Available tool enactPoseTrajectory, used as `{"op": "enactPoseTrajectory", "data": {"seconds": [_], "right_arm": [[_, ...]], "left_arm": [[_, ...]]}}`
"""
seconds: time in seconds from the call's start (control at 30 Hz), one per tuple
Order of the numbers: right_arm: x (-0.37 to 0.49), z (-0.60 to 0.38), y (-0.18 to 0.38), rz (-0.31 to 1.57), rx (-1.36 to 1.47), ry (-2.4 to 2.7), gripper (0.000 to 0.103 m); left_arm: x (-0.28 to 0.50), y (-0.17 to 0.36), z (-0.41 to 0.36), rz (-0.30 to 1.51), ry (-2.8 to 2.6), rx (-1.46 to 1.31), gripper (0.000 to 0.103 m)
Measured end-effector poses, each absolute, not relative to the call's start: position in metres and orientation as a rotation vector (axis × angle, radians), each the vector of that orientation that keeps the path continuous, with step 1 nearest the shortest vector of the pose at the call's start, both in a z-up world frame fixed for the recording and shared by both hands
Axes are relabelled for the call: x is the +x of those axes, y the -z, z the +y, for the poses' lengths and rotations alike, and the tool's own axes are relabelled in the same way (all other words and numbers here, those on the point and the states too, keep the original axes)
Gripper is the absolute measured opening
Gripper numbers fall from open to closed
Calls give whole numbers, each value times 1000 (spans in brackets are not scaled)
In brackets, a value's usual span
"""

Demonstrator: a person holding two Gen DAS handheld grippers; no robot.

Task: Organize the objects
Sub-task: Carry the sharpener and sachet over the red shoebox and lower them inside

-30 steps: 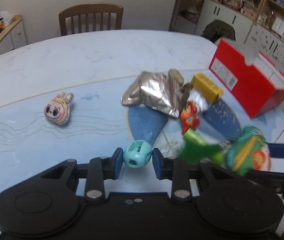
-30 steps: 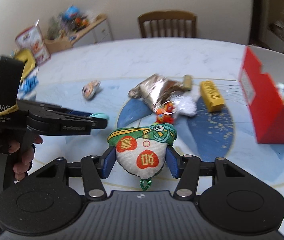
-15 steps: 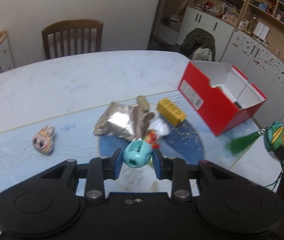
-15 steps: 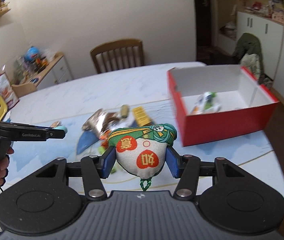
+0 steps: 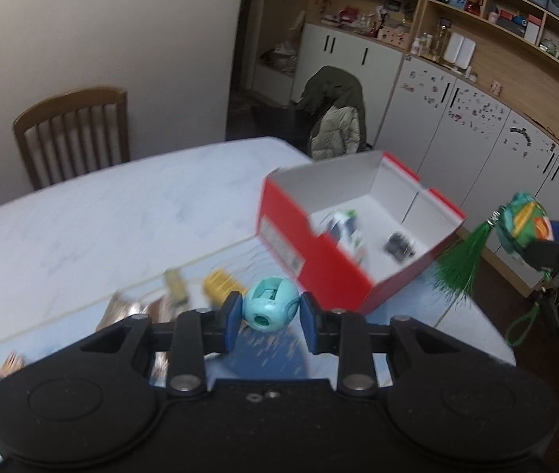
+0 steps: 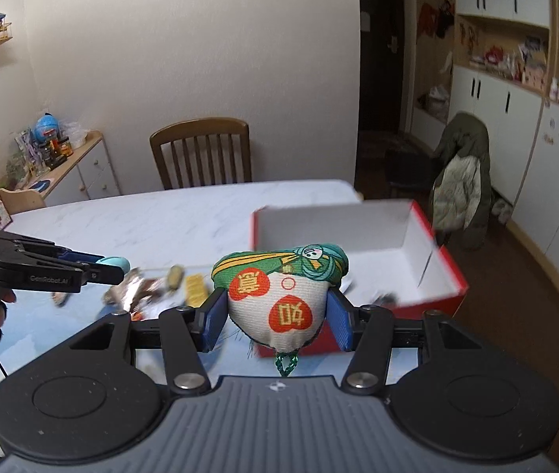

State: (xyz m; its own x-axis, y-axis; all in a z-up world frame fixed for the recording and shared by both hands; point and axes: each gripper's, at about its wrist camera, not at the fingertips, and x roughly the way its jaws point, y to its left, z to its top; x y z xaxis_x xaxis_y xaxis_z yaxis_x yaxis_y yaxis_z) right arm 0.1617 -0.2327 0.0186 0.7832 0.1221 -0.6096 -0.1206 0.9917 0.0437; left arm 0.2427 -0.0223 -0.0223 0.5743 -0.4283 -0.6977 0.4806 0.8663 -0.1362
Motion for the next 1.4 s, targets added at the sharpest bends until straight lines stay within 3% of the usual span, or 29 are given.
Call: {"op": "enactPoseTrajectory", "data": {"seconds": [0.57, 1.0, 1.4], "right_arm": [[308, -318, -30, 606, -160, -191, 53], [370, -328, 47, 753, -209, -238, 53], [374, -331, 107, 891, -227, -308, 53]], "left_arm": [[314, 1, -170, 754, 531, 216, 30], [366, 79, -246, 925, 507, 316, 30], [406, 133, -262, 1040, 420, 377, 30]]}}
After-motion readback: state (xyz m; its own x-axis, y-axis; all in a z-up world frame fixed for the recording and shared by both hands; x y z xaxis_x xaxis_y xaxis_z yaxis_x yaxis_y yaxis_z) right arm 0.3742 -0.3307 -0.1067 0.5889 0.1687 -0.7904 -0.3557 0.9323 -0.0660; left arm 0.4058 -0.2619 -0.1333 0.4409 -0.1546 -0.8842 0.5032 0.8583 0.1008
